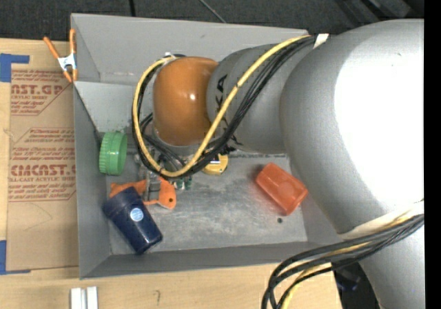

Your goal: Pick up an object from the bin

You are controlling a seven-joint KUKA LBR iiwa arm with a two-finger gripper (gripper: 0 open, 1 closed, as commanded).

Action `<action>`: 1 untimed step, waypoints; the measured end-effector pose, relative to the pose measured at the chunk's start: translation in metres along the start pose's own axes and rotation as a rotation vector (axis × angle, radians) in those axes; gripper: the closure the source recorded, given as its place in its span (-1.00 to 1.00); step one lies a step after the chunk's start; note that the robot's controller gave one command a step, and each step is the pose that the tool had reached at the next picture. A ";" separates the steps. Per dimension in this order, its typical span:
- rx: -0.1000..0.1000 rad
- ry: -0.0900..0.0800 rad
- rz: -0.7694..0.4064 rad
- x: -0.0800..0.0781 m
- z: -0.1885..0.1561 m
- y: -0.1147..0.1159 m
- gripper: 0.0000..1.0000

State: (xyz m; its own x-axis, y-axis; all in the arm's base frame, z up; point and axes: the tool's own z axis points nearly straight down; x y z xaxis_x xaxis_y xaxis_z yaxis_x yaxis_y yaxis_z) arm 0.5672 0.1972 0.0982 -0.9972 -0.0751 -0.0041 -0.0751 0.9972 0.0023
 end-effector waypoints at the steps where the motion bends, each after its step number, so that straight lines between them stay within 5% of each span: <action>1: 0.000 0.000 0.000 0.000 0.000 0.000 1.00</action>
Offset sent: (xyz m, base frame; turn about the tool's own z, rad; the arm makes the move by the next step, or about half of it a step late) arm 0.0026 0.0062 0.1009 0.0197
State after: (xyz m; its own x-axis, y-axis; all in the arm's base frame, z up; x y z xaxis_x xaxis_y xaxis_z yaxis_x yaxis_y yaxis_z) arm 0.5672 0.1973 0.0982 -0.9972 -0.0751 -0.0041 -0.0751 0.9972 0.0023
